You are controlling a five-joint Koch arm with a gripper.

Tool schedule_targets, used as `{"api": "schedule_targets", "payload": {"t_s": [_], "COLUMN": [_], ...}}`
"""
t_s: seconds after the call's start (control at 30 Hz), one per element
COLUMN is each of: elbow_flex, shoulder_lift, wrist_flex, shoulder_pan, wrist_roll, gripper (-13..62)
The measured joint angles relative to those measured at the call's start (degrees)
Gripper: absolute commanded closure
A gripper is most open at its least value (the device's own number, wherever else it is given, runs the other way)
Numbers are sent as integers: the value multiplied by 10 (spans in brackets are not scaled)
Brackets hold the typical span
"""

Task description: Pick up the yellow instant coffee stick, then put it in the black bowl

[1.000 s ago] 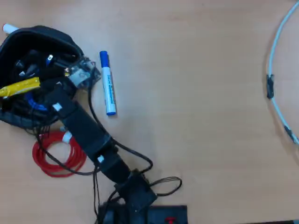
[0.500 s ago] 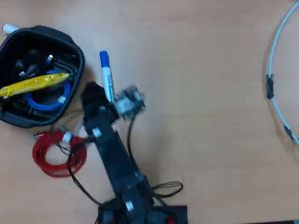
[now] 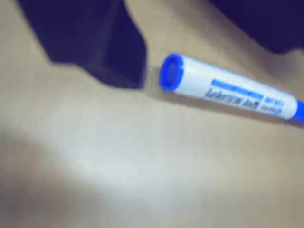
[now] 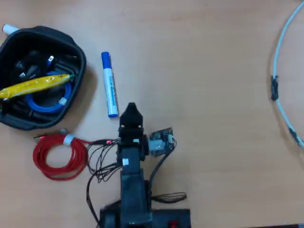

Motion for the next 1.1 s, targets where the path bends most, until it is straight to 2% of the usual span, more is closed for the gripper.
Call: {"api": "schedule_targets", "payload": {"t_s": [0.2, 0.37, 0.47, 1.1], "elbow_flex": [149, 270, 297, 425], "shoulder_lift": [0, 6, 10, 11], "wrist_flex": [-38, -172, -251, -424], "shoulder_pan": [71, 113, 115, 124], "wrist_roll": [-5, -14, -34, -54], "gripper": [61, 62, 62, 63]}}
